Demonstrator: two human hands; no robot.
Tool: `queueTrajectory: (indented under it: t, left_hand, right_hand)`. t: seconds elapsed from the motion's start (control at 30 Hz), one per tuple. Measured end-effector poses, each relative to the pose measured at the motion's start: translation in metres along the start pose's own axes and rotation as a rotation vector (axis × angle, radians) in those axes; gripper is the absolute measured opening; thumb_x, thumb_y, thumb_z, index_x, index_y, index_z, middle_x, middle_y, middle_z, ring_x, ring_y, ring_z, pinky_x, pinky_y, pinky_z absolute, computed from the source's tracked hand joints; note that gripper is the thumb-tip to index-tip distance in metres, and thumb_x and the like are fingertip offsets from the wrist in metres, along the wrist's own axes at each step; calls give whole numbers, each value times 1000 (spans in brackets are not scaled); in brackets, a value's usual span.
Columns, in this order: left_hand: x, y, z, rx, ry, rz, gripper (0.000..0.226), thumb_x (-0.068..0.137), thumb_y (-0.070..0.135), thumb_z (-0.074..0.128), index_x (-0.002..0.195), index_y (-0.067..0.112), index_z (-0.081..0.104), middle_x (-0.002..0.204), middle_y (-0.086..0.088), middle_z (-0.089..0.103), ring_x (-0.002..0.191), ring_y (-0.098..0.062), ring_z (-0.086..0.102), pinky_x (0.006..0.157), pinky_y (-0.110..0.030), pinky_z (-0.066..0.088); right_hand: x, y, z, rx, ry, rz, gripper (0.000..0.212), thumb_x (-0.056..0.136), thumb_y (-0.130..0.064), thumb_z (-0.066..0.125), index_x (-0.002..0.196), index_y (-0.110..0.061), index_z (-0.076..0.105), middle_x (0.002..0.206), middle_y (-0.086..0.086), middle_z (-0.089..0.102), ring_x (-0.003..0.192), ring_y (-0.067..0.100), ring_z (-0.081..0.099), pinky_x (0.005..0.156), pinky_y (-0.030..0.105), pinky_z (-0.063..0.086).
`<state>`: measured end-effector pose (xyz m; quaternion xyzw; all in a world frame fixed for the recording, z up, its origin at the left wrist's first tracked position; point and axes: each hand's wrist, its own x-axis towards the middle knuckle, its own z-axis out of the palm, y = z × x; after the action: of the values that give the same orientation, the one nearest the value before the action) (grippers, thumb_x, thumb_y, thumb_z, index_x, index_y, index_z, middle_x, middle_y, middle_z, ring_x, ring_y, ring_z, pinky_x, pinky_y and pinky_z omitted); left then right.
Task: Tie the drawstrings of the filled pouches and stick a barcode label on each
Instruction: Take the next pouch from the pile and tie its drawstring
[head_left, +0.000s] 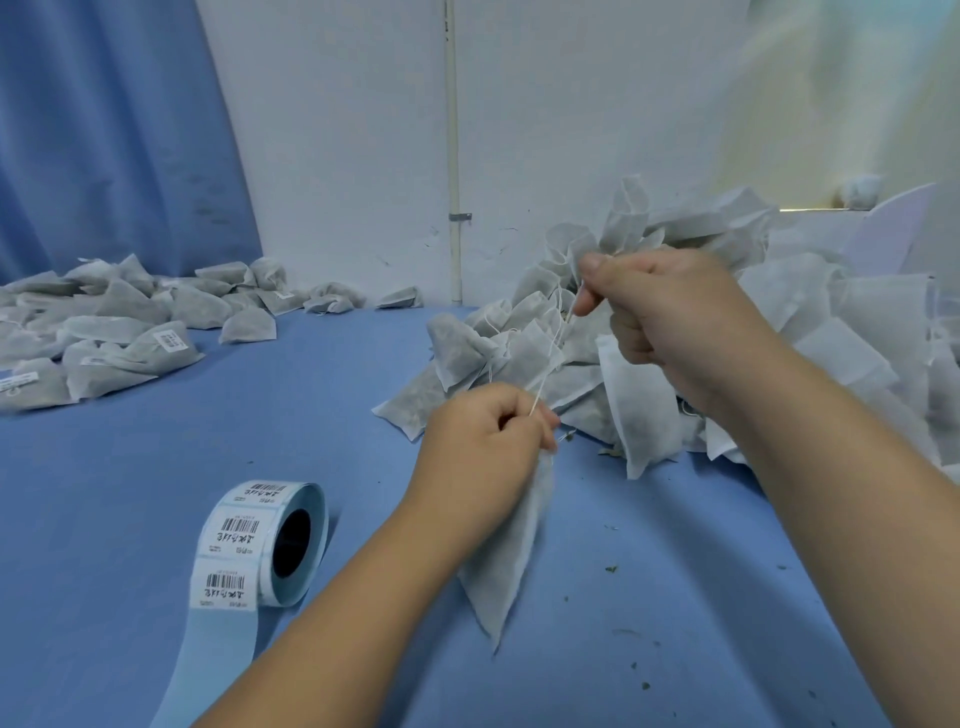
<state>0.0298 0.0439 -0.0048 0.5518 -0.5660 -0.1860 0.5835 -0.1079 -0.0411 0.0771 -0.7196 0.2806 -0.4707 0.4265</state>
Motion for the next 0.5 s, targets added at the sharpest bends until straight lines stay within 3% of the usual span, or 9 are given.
queueTrajectory:
  t: [0.1,0.17,0.23,0.3,0.4,0.43,0.5]
  left_hand:
    - [-1,7,-6,-307,-100,-150,26,63,10,43,45,22,58,52,1,55,44,-12,47,51,-22,44]
    - [-1,14,-11,-513,-162,-241,18,68,21,50,53,17,59,49,-2,44,41,-13,35,45,-24,37]
    - [-1,18,-14,-596,-221,-329,38,78,47,54,58,15,53,45,-1,32,39,-14,29,44,-24,33]
    - [0,18,-14,-512,-256,-364,58,83,65,48,53,16,45,43,-1,28,37,-17,34,49,-29,42]
    - [-1,15,-11,-352,-287,-276,56,100,42,48,50,19,56,52,-4,54,62,-24,63,80,-42,54]
    - [-2,15,-11,-361,-303,-246,48,101,30,49,57,18,65,63,-5,65,74,-24,67,88,-41,54]
    - [-3,15,-10,-483,-328,-250,23,96,10,54,83,9,73,81,-9,73,78,-20,69,90,-37,56]
  right_hand:
    - [1,0,3,-31,-16,6,33,94,-32,62,70,-11,69,42,-8,29,38,10,25,39,18,25]
    - [2,-1,1,-66,-21,6,30,93,-31,63,72,-11,69,43,-8,29,39,11,25,40,18,27]
    - [1,0,0,-91,-51,2,26,92,-29,65,75,-10,69,46,-5,28,42,13,24,41,19,27]
    - [0,3,0,-110,-64,-2,24,91,-29,66,74,-11,68,47,-4,28,44,14,23,43,21,25]
    - [-3,8,3,-113,-64,1,25,90,-30,67,72,-13,68,45,-6,30,42,11,25,44,21,25]
    - [-4,10,4,-117,-67,4,24,90,-29,67,73,-13,68,44,-9,32,41,9,26,44,20,26]
    - [-6,13,8,-138,-84,-2,23,90,-27,67,75,-11,68,40,-16,40,38,3,31,43,16,29]
